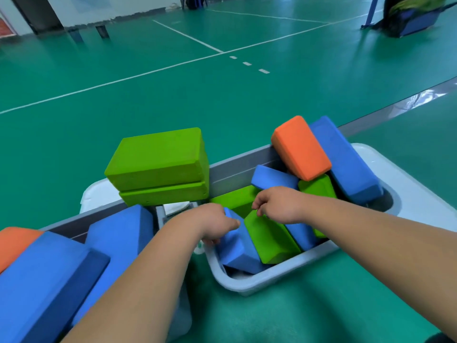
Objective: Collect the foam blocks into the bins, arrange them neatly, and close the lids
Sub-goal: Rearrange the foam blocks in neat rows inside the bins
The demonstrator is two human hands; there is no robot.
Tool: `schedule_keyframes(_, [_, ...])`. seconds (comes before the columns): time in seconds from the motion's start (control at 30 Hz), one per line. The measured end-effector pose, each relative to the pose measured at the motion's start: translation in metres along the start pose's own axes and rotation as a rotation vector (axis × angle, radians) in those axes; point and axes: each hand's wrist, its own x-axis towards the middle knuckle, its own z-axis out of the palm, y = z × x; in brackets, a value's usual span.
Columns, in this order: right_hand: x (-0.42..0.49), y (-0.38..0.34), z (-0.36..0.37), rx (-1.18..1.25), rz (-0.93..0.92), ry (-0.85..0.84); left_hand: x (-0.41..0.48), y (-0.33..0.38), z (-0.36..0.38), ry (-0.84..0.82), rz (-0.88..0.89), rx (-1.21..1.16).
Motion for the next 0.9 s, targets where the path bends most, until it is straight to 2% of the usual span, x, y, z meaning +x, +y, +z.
schedule_keyframes(0.07, [-0.009, 0.011, -0.001, -0.031, 0.003, -0.034, 0.007, 0.009, 0.007, 0.037, 0.045, 0.158])
schedule_keyframes(0.17, [-0.018, 0.026, -0.003, -0.064, 0.035, -0.064, 0.017, 0.014, 0.015, 0.094, 0.037, 0.272])
schedule_keyframes(0.4, [-0.024, 0.028, -0.005, -0.162, 0.043, -0.135, 0.036, 0.014, 0.036, 0.19, 0.008, 0.273])
schedule_keyframes(0.5, [-0.019, 0.025, 0.002, -0.222, 0.049, -0.164, 0.039, 0.014, 0.036, 0.121, 0.019, 0.336])
schedule_keyframes(0.63, [-0.008, 0.024, 0.015, -0.293, 0.062, -0.18, 0.038, 0.017, 0.043, -0.017, -0.034, 0.573])
schedule_keyframes(0.77, [0.0, 0.026, 0.033, -0.285, 0.013, -0.204, 0.039, 0.017, 0.054, 0.046, 0.015, 0.654])
schedule_keyframes(0.9, [0.007, 0.024, 0.047, -0.413, -0.004, -0.294, 0.037, 0.012, 0.053, 0.093, 0.082, 0.613])
